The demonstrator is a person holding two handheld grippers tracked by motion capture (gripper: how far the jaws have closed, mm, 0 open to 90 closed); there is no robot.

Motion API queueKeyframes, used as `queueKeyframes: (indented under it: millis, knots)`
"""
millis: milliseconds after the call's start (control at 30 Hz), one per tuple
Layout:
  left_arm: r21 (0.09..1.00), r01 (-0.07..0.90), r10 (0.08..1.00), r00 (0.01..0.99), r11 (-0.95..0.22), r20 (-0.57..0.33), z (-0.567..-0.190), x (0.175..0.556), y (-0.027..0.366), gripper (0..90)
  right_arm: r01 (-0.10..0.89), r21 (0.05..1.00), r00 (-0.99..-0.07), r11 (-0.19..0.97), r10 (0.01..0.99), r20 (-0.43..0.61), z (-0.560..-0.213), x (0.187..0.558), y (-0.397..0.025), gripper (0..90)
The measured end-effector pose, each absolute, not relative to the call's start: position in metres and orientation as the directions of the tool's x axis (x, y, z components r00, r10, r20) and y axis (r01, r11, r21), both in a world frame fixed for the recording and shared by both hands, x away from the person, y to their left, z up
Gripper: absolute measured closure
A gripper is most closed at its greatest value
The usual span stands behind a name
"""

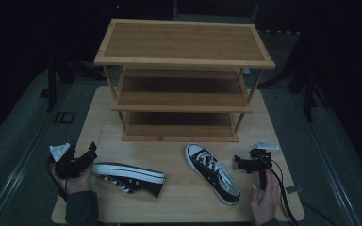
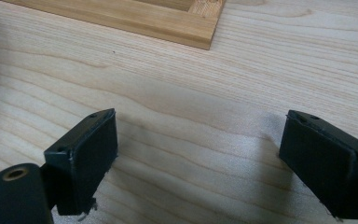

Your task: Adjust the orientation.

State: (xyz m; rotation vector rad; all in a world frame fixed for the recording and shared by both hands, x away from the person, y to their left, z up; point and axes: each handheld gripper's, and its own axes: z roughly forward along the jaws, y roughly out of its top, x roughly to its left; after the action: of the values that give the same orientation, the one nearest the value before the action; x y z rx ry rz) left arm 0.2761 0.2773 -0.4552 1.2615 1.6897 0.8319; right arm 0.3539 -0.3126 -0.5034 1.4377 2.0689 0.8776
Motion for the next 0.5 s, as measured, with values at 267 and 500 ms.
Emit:
queueKeyframes:
  millis: [267,500]
  knots:
    - [0.877,0.421,0.971,-0.053,0.234,-0.233,-0.451,0.271,0.270,24.1,0.640,0.728,-0.341,0.247,0.940,-0.019,-0.503,0.354,-0.313,10.7]
    - [0.872,0.444,0.971,0.024,0.204,-0.239,-0.448,0.264,0.263,30.4,0.635,0.728,-0.355,0.256,0.935,-0.019,-0.503,0.355,-0.312,10.7]
